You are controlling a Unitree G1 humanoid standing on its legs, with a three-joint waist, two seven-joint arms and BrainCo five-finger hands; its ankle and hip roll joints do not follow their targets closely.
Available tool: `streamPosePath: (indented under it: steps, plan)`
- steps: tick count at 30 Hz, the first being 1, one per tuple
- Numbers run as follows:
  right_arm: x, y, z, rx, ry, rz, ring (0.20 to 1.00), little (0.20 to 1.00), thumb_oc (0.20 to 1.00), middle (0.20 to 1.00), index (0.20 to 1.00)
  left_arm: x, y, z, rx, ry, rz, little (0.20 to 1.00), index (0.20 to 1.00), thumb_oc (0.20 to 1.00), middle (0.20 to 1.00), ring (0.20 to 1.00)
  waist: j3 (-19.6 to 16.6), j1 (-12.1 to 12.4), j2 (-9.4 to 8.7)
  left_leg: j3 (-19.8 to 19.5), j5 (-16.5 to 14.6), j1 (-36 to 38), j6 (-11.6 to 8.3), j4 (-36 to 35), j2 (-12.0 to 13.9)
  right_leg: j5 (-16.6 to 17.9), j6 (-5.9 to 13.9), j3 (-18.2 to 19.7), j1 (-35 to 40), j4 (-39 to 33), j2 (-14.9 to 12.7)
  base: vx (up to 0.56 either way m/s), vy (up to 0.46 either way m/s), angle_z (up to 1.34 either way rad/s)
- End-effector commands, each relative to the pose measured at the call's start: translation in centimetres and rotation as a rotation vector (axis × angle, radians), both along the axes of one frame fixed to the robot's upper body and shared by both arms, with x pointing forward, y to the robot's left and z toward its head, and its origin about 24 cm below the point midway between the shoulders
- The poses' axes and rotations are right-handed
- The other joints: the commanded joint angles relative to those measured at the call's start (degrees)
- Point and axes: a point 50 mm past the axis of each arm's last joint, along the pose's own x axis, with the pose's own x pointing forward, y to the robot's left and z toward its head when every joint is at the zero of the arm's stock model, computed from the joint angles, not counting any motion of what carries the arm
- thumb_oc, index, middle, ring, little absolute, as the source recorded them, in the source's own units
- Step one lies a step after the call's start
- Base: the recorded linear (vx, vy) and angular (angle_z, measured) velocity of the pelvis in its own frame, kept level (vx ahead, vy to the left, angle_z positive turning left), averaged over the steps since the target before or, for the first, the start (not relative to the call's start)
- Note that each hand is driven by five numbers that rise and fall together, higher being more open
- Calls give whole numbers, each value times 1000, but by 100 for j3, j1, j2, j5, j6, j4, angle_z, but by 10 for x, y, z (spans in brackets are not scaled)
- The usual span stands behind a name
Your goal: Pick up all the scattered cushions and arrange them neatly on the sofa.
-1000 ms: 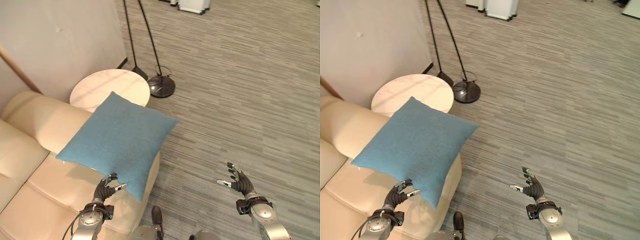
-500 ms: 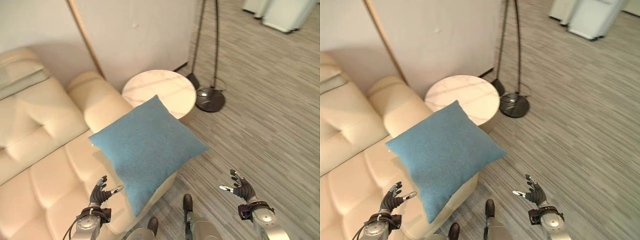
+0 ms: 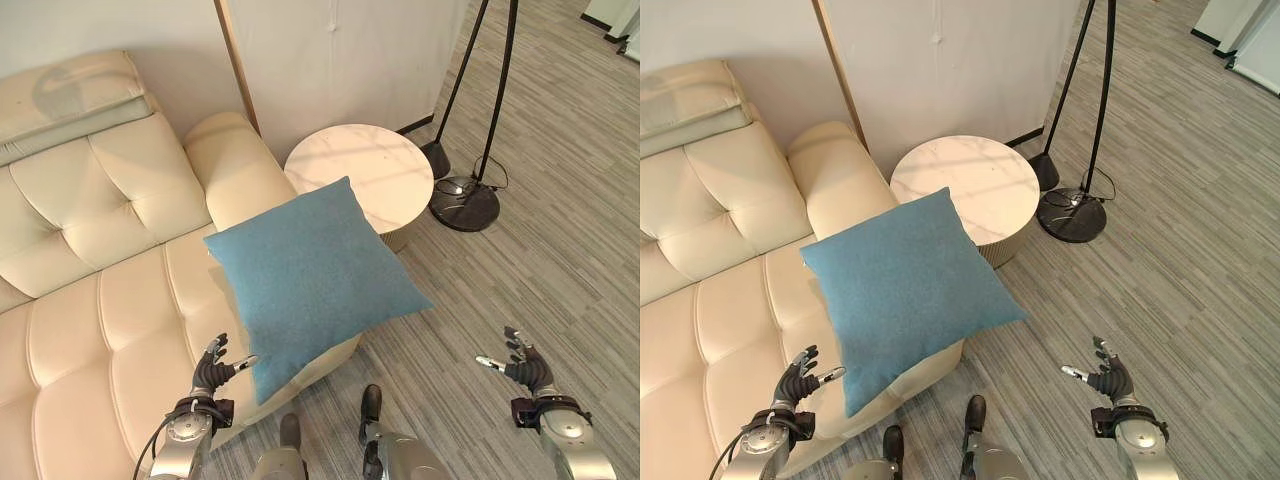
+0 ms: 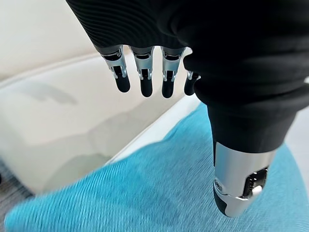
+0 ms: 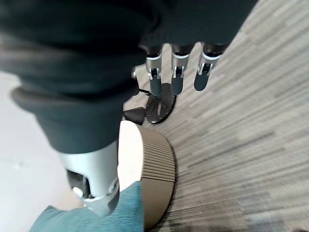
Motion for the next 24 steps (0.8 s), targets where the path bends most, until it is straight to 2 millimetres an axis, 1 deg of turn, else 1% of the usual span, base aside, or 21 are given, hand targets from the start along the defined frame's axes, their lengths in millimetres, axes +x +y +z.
streamPosePath:
  steps: [1, 3, 4, 5, 6, 8, 9, 10, 12, 13, 14, 19, 20, 21, 22, 23, 24]
  plan:
    - [20, -7, 33, -135, -113, 73, 1000, 1000, 1000, 1000, 1000, 5, 22, 20, 101, -85, 9, 1000, 1000, 1000, 1000, 1000, -408, 159, -272, 61, 155, -37, -219, 88, 82, -897, 572, 301, 359, 360, -269, 67, -11, -4]
    - [31, -5, 42, -159, -139, 103, 1000, 1000, 1000, 1000, 1000, 8, 25, 23, 101, -99, 31, 1000, 1000, 1000, 1000, 1000, -390, 239, -325, 57, 180, -50, -222, 45, 90, -901, 568, 300, 318, 367, -259, 26, -5, -1]
    - [46, -2, 52, -182, -171, 126, 1000, 1000, 1000, 1000, 1000, 16, 24, 27, 82, -136, 62, 1000, 1000, 1000, 1000, 1000, -320, 361, -375, 1, 244, -115, -234, -32, 87, -899, 558, 258, 251, 359, -253, 8, -22, -4]
    - [47, -2, 53, -182, -172, 127, 1000, 1000, 1000, 1000, 1000, 16, 24, 27, 82, -137, 63, 1000, 1000, 1000, 1000, 1000, -324, 353, -375, -2, 248, -124, -234, -35, 86, -900, 558, 255, 241, 361, -254, -10, -26, -4]
    - [53, -2, 56, -189, -178, 131, 1000, 1000, 1000, 1000, 1000, 20, 23, 29, 69, -153, 74, 1000, 1000, 1000, 1000, 1000, -300, 388, -381, -36, 283, -170, -242, -71, 81, -894, 558, 230, 197, 360, -257, 0, 0, 0]
    - [66, -2, 62, -200, -185, 133, 1000, 1000, 1000, 1000, 1000, 32, 18, 34, 37, -200, 95, 1000, 1000, 1000, 1000, 1000, -218, 478, -391, -136, 396, -325, -267, -179, 63, -878, 548, 168, 60, 347, -268, -69, -43, 28]
    - [80, 0, 70, -203, -198, 137, 1000, 1000, 1000, 1000, 1000, 44, 12, 40, 3, -242, 97, 1000, 1000, 1000, 1000, 1000, -119, 553, -379, -234, 515, -494, -287, -258, 39, -848, 539, 109, -75, 355, -281, -72, -40, 42]
    - [81, 0, 70, -203, -200, 138, 1000, 1000, 1000, 1000, 1000, 44, 12, 41, 3, -243, 98, 1000, 1000, 1000, 1000, 1000, -120, 541, -378, -241, 519, -504, -287, -259, 37, -849, 539, 102, -84, 358, -283, -76, -37, 45]
    - [94, 1, 80, -215, -217, 138, 1000, 1000, 1000, 1000, 1000, 58, 4, 51, -4, -290, 69, 1000, 1000, 1000, 1000, 1000, -47, 594, -346, -330, 631, -696, -312, -350, 11, -819, 540, 29, -262, 368, -294, -71, -31, 37]
    - [107, 6, 87, -204, -234, 141, 1000, 1000, 1000, 1000, 1000, 71, -4, 58, -16, -326, 37, 1000, 1000, 1000, 1000, 1000, 15, 629, -323, -387, 725, -893, -353, -402, -10, -782, 551, -38, -415, 368, -312, -66, -29, 37]
    - [107, 6, 87, -204, -235, 141, 1000, 1000, 1000, 1000, 1000, 71, -4, 59, -16, -327, 38, 1000, 1000, 1000, 1000, 1000, 10, 621, -323, -391, 728, -905, -353, -402, -10, -782, 551, -42, -426, 371, -313, -44, -38, 39]
    - [137, 21, 101, -154, -262, 126, 1000, 1000, 1000, 1000, 1000, 100, -30, 79, -62, -413, -27, 1000, 1000, 1000, 1000, 1000, 216, 680, -254, -474, 862, -1275, -428, -402, -33, -713, 552, -64, -754, 436, -321, -25, -26, 13]
    - [147, 30, 102, -135, -255, 127, 1000, 1000, 1000, 1000, 1000, 113, -44, 89, -86, -456, -57, 1000, 1000, 1000, 1000, 1000, 301, 709, -223, -499, 901, -1385, -440, -402, -45, -676, 560, -47, -861, 441, -324, -31, -21, 12]
    - [147, 30, 103, -136, -256, 127, 1000, 1000, 1000, 1000, 1000, 113, -44, 90, -86, -456, -57, 1000, 1000, 1000, 1000, 1000, 303, 707, -222, -500, 901, -1386, -440, -402, -45, -676, 560, -48, -862, 442, -325, -33, -22, 9]
    - [154, 37, 105, -132, -255, 132, 1000, 1000, 1000, 1000, 1000, 122, -57, 98, -101, -487, -87, 1000, 1000, 1000, 1000, 1000, 366, 719, -182, -527, 932, -1469, -453, -402, -57, -655, 566, -32, -944, 444, -324, -51, -18, 8]
    - [165, 50, 110, -124, -258, 151, 1000, 1000, 1000, 1000, 1000, 134, -75, 109, -125, -515, -129, 1000, 1000, 1000, 1000, 1000, 444, 735, -146, -559, 969, -1555, -476, -402, -65, -638, 560, -21, -1024, 446, -316, -51, -18, 7]
    - [165, 50, 110, -124, -258, 151, 1000, 1000, 1000, 1000, 1000, 134, -75, 109, -125, -516, -128, 1000, 1000, 1000, 1000, 1000, 447, 733, -145, -560, 969, -1556, -477, -402, -65, -639, 560, -22, -1024, 447, -316, -76, -29, 5]
